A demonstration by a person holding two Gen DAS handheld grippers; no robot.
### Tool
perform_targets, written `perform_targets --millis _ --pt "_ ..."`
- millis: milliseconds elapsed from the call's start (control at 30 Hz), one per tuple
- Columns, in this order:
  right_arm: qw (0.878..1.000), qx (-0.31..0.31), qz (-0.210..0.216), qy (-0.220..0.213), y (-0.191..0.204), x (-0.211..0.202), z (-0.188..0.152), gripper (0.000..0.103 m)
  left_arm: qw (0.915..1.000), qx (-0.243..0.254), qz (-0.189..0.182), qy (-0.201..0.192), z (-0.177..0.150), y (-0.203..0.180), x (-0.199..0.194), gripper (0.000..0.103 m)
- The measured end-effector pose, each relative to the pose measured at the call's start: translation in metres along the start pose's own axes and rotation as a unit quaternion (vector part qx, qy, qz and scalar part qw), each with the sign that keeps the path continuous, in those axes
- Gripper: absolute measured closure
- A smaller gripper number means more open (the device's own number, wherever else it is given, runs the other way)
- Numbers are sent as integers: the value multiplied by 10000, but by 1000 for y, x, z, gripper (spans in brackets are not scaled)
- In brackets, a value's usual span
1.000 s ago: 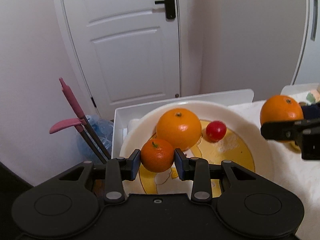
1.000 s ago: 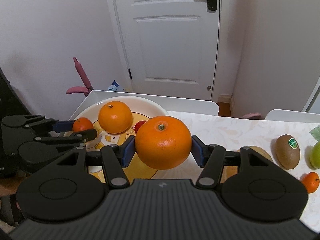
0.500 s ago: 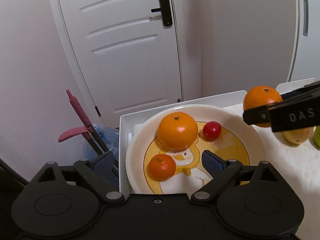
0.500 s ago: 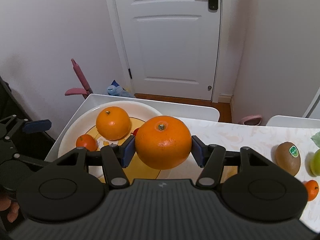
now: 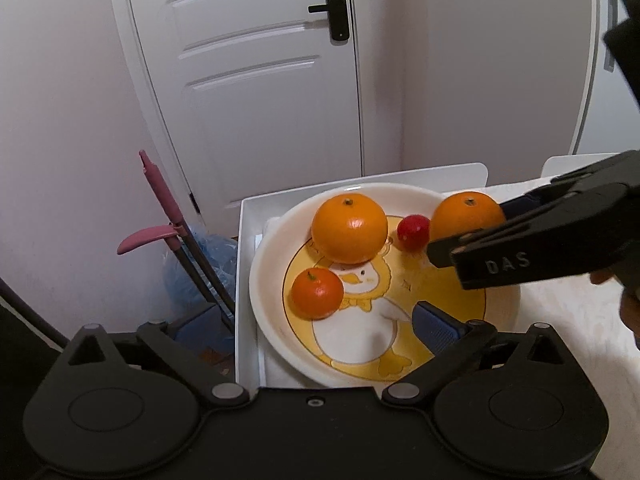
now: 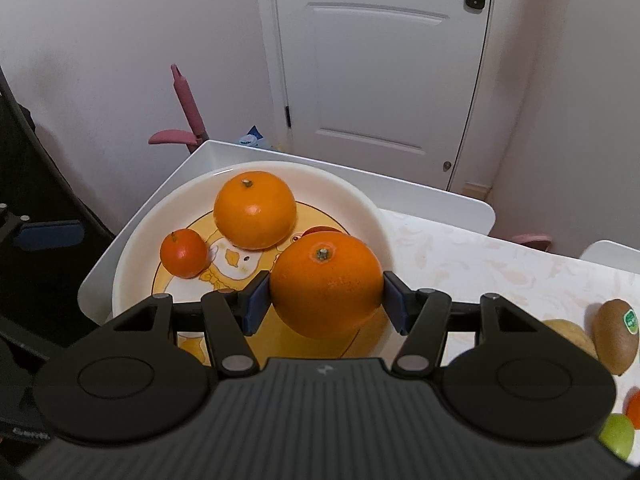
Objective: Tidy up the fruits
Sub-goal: 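Carry the mandarin and orange into the duck bowl and release both, then move both open tools toward the brown apple and kiwi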
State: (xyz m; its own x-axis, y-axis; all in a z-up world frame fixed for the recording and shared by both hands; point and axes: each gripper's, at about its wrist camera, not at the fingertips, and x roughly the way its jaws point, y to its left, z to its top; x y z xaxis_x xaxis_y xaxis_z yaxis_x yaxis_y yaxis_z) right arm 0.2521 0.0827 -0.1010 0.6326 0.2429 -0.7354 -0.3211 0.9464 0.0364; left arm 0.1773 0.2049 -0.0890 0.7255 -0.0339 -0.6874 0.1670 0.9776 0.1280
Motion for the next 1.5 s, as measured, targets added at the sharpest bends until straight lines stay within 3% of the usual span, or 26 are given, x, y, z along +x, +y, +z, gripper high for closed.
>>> perform_targets --millis 233,300,333,367,433,800,1500 --pt "9996 -271 -14 15 5 1 0 28 10000 -15 -1 -6 -3 -2 -1 0" --pt "9996 -284 -50 -66 4 -2 -2 19 10000 -19 1 -3 -3 -3 -2 0" --pt "9994 -291 -95 -161 4 -5 -2 5 10000 -20 1 1 -4 -3 -2 0" --pt "9992 -283 -134 -228 3 -8 -1 0 10000 -22 0 7 -3 -2 -2 0" --pt "9987 -205 -207 -407 1 -16 -1 0 10000 -23 1 11 -4 -3 -4 0" --pt "9985 -20 -235 -487 -1 -52 -2 0 9994 -296 -133 -74 0 -3 -21 0" --pt "9938 347 -431 -962 -46 -165 -36 0 9959 -354 151 -816 12 -39 -106 0"
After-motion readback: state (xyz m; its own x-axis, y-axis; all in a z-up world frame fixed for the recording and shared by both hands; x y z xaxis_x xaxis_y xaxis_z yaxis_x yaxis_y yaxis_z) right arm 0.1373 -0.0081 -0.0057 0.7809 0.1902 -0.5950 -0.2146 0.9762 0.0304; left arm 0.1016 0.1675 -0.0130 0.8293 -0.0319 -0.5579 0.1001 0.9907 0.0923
